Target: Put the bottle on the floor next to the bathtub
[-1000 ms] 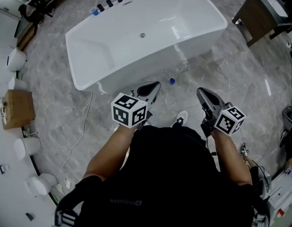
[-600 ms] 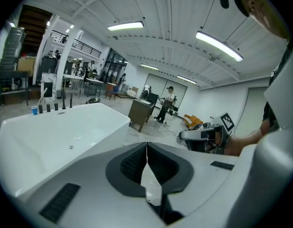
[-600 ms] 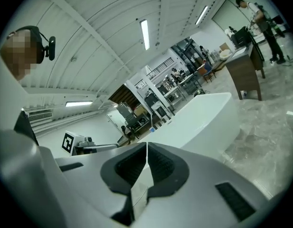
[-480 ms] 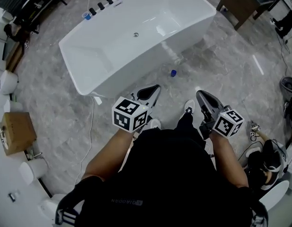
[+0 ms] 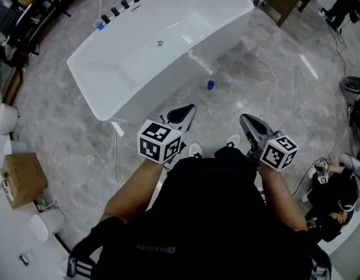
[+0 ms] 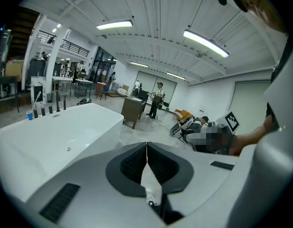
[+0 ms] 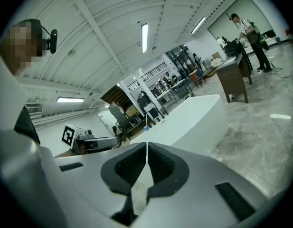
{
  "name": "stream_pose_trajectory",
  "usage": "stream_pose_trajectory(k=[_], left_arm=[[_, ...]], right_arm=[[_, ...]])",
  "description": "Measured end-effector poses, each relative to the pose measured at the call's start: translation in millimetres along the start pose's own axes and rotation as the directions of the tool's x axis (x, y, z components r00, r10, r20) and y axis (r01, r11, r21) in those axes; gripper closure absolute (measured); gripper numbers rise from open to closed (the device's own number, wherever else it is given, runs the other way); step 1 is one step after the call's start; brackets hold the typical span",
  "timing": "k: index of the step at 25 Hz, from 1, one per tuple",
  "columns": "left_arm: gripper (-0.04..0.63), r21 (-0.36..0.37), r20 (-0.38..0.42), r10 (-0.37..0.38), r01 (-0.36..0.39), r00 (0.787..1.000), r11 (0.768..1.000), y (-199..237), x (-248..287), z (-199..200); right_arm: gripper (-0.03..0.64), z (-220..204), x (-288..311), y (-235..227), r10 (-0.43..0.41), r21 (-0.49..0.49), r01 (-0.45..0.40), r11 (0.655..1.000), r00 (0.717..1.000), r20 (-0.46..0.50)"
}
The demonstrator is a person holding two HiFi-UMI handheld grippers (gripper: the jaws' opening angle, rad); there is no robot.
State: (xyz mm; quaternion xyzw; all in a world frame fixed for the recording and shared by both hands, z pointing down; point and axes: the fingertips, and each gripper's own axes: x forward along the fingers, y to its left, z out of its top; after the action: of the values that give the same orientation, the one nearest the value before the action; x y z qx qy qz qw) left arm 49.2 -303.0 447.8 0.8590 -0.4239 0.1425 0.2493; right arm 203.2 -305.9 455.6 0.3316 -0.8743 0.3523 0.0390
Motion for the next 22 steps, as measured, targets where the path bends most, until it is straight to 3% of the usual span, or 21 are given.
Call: stream_pose_trajectory(k=[22], left_arm=[[0.578,0.028,-0.001,-0.029,0.029,1.000,0.999,-13,-12,-8]], right_arm=[[0.578,-8,-9,15,-0.020,-0.044,0.020,0.999,1.000,0.010]])
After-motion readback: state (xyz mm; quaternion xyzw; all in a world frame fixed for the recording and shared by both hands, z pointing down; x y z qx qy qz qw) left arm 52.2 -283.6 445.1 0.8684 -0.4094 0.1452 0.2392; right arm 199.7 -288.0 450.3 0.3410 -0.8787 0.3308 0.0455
